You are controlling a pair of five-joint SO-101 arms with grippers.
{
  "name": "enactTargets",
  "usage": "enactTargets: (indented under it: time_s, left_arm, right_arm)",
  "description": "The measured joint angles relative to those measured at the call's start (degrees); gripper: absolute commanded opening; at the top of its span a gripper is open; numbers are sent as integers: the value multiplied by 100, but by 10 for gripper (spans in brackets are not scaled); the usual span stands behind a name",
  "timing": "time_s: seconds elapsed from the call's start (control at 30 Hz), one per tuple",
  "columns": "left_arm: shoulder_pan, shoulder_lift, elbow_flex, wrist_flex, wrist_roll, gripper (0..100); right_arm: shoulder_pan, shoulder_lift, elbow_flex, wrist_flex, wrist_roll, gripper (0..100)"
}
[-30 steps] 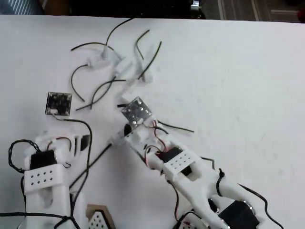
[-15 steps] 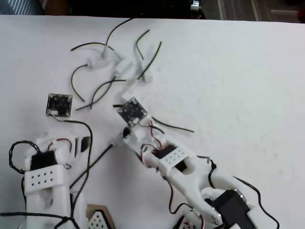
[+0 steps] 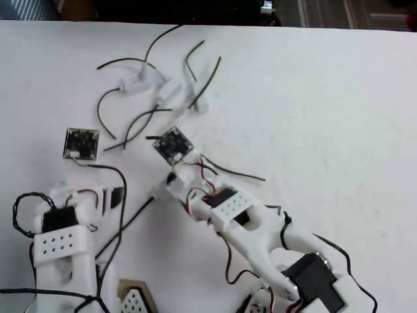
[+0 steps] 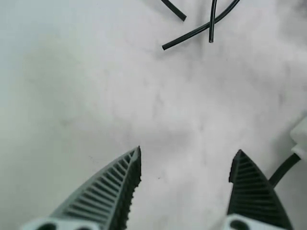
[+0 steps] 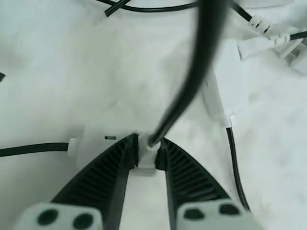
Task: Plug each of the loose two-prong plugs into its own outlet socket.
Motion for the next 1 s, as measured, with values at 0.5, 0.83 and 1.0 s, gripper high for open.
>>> enactTargets:
  time_s: [0.5, 0.83, 1.0]
  left_arm:
    - [0, 0, 9, -18, 0, 297]
    - [-132, 0, 9, -18, 26, 297]
    - [-492, 0, 9, -18, 149, 297]
  right_arm:
    - [-26, -2444, 35, 2145, 149, 97]
    - [-607, -2980, 132, 3376, -404, 18]
    - [-897, -2136, 132, 3297, -607, 18]
